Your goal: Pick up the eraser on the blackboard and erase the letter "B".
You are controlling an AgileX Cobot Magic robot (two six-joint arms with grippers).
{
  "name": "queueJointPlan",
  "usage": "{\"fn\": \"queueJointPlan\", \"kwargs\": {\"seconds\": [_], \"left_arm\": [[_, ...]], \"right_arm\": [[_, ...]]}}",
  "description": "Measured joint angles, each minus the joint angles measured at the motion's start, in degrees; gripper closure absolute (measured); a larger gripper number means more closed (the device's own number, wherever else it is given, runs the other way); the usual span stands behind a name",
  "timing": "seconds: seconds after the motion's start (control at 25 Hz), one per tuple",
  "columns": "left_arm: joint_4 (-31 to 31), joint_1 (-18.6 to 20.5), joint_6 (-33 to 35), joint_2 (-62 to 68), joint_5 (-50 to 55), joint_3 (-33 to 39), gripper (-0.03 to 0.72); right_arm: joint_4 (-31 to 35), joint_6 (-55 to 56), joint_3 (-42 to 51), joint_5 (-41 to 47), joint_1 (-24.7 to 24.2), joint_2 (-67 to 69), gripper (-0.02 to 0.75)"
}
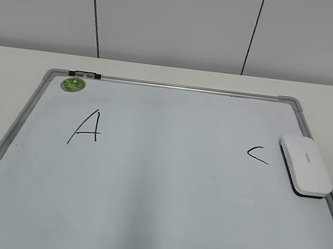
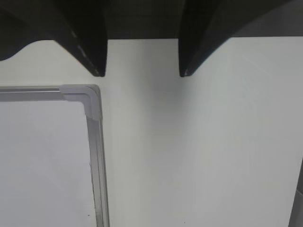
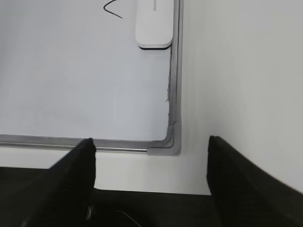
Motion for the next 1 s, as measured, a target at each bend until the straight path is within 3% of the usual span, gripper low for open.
{"fn": "queueJointPlan", "kwargs": {"seconds": [0.28, 0.52, 1.0], "left_arm": [[2.3, -0.3, -0.1, -10.0, 0.8, 0.4, 0.328], [3.1, -0.3, -0.1, -14.3, -0.9, 1.1, 0.337], [-0.4, -0.3, 0.8, -14.4, -3.6, 2.4, 0.391]], "right_arm": [[-1.5, -6.0, 3.3, 2.4, 0.0, -5.2, 0.197], [-0.8, -7.3, 8.5, -0.7, 0.0, -5.3, 0.197], [-0.8, -7.9, 9.0, -1.7, 0.0, -5.5, 0.197]]}}
